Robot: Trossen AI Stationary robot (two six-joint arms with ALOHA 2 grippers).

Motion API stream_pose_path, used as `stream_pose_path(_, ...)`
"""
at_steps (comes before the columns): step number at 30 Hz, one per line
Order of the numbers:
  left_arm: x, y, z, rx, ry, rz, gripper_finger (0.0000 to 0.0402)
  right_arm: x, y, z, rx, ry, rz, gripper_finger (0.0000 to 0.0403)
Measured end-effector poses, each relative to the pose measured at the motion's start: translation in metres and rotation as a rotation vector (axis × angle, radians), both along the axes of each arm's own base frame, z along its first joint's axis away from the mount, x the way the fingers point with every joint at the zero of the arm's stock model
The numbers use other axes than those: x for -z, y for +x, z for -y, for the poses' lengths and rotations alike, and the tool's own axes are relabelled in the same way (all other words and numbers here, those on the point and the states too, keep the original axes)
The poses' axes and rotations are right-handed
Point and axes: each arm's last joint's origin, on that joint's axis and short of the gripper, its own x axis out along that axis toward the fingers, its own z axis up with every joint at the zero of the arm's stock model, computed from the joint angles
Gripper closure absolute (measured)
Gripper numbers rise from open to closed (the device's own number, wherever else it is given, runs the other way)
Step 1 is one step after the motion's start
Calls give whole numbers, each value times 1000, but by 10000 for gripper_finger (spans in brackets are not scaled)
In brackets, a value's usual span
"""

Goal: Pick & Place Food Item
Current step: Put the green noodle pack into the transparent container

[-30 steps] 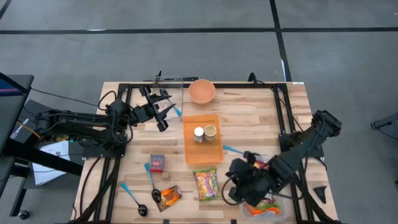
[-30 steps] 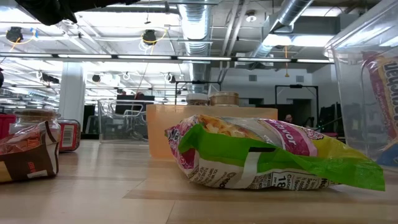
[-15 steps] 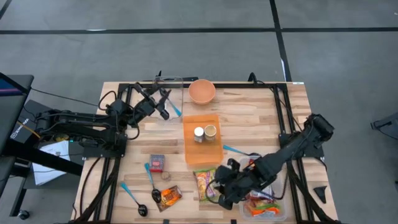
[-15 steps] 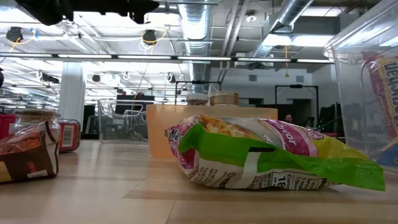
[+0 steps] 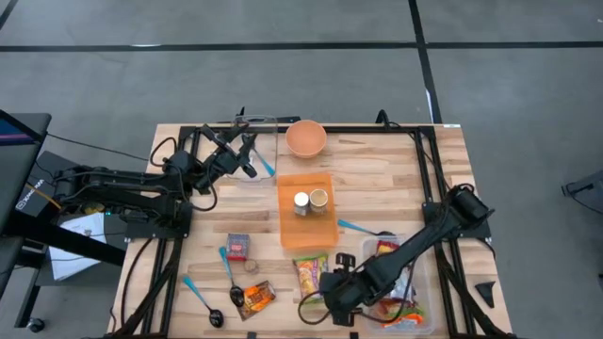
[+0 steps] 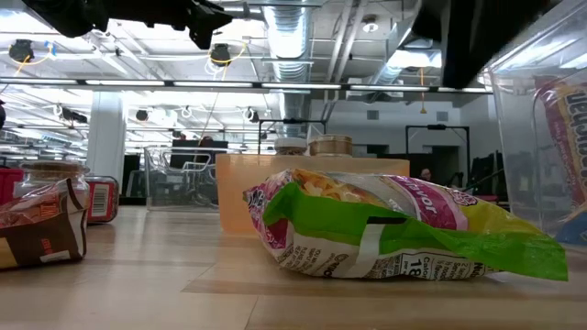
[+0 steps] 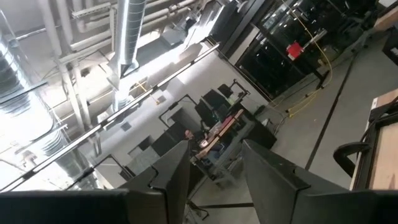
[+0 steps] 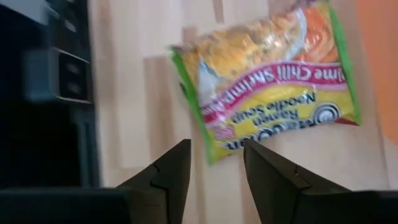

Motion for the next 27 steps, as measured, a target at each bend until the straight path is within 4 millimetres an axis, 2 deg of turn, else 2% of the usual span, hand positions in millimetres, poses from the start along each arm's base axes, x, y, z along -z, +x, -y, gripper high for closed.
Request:
stream_pose_path(5, 0, 0, -1, 14, 7, 1, 262, 30, 4, -3, -50, -76, -79, 267)
stream_pose_path(10, 1, 0, -3, 18, 2, -5, 262, 46, 9, -6, -79, -96, -90, 270)
stream_pose_path(18, 6, 2, -4, 29, -26, -41, 262, 44, 19, -13, -4, -25, 29, 270)
stream_pose_path(27, 6, 2, -3, 38, -41, -28, 262, 43, 17, -17, 52, -37, 55, 276)
